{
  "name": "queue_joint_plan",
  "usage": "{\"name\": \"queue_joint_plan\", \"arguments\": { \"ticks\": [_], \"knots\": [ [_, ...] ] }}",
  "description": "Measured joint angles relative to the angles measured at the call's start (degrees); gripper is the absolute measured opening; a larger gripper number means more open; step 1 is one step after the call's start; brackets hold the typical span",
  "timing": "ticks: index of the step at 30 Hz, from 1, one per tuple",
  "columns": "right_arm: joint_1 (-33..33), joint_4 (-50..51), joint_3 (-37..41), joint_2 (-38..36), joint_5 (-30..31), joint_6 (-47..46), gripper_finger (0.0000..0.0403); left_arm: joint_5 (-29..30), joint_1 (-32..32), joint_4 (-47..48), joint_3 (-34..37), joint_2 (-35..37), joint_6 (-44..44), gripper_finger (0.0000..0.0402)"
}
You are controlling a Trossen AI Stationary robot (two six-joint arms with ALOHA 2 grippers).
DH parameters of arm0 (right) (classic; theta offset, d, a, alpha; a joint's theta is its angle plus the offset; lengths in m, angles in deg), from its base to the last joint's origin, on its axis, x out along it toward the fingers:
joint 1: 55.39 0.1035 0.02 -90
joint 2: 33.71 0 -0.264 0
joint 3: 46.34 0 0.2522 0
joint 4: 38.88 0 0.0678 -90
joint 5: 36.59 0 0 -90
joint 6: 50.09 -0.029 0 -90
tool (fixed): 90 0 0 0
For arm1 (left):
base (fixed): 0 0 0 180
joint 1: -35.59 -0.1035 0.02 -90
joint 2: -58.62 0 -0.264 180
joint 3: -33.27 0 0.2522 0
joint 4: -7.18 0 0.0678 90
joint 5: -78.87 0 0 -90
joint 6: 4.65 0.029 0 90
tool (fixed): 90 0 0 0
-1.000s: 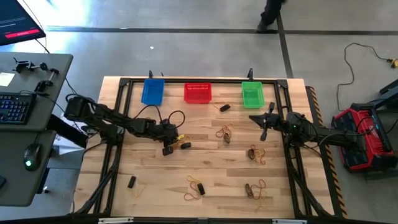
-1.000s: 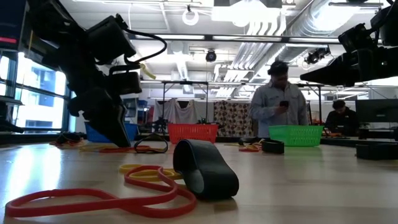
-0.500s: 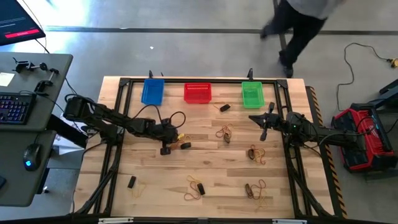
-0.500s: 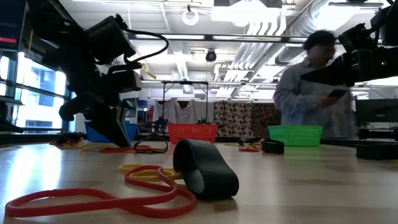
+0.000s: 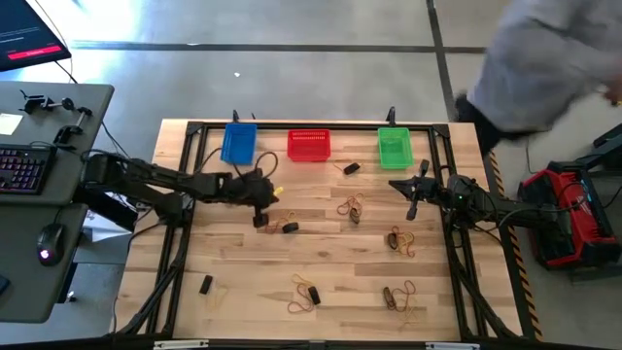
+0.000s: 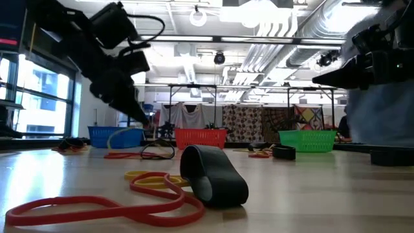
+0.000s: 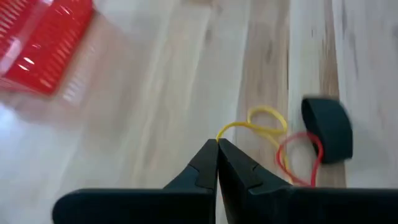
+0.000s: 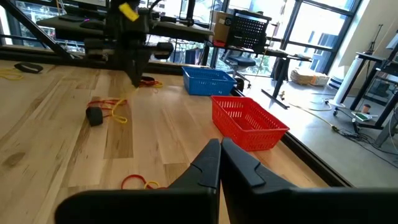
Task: Sort rubber bands into baskets
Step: Put the yellow rubberband into the orange bin
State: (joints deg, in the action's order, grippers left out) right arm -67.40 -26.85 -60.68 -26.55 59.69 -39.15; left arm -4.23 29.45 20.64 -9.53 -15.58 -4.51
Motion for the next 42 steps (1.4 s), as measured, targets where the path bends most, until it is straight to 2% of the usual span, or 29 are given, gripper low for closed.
{"name": "queue_joint_plan", "arguments": {
  "ticks": [7,14,26,34,42],
  "knots": [
    [0.00,-0.01,0.01,0.00,0.00,0.00,0.0000,5.91,-0.56,-1.50,-0.02,4.09,-2.65,0.0000],
    [0.00,-0.01,0.00,0.00,0.00,0.00,0.0000,7.43,-2.38,-7.33,-2.56,3.88,-3.00,0.0000],
    [0.00,0.01,-0.01,0.00,-0.02,0.00,0.0000,7.40,-7.84,-6.76,-13.43,-3.42,1.67,0.0000],
    [0.00,0.01,0.01,0.00,-0.15,0.00,0.0000,7.40,-12.34,-3.02,-21.85,-10.37,4.66,0.0000],
    [0.00,-0.01,0.01,0.00,-0.07,0.00,0.0000,7.38,-17.51,-0.06,-27.38,-15.83,7.08,0.0000]
  ]
}}
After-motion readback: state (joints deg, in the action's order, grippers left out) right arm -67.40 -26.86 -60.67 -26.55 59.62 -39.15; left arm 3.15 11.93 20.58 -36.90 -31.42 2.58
